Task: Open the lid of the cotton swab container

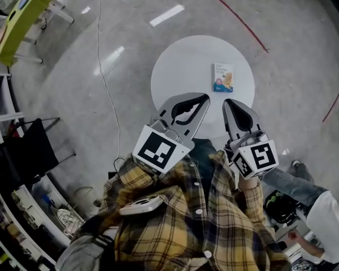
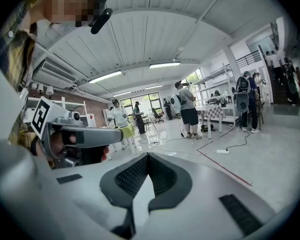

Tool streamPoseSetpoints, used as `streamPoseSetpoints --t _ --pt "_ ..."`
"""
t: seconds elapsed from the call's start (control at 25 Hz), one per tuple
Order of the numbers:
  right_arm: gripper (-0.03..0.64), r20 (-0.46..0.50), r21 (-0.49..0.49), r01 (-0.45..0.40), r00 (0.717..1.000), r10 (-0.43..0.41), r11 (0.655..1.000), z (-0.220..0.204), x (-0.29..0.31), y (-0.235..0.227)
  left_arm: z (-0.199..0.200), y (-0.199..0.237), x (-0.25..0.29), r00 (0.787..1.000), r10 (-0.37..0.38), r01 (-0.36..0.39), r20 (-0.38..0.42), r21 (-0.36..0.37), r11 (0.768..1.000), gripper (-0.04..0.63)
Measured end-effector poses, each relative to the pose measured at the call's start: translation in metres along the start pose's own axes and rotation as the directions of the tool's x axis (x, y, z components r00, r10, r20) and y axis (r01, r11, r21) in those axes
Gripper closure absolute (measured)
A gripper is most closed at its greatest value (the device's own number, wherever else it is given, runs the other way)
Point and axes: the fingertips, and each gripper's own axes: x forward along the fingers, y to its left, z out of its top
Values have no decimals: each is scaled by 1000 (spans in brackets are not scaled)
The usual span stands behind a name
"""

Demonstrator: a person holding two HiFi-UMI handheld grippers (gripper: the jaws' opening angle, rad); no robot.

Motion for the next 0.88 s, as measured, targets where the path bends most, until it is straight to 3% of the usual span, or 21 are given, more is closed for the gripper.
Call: streamPoseSetpoints --t 0.48,0.72,0.88 --pt "600 -101 25 -55 993 57 998 -50 15 -4 -56 4 6 994 11 -11 -112 -5 1000 575" --pt "600 -140 47 -76 987 81 996 -79 24 -6 -95 8 12 994 -22 19 -108 -24 1000 574" --pt "600 -183 71 -83 978 95 994 -105 26 -6 -131 9 12 989 -28 21 -148 -50 999 574"
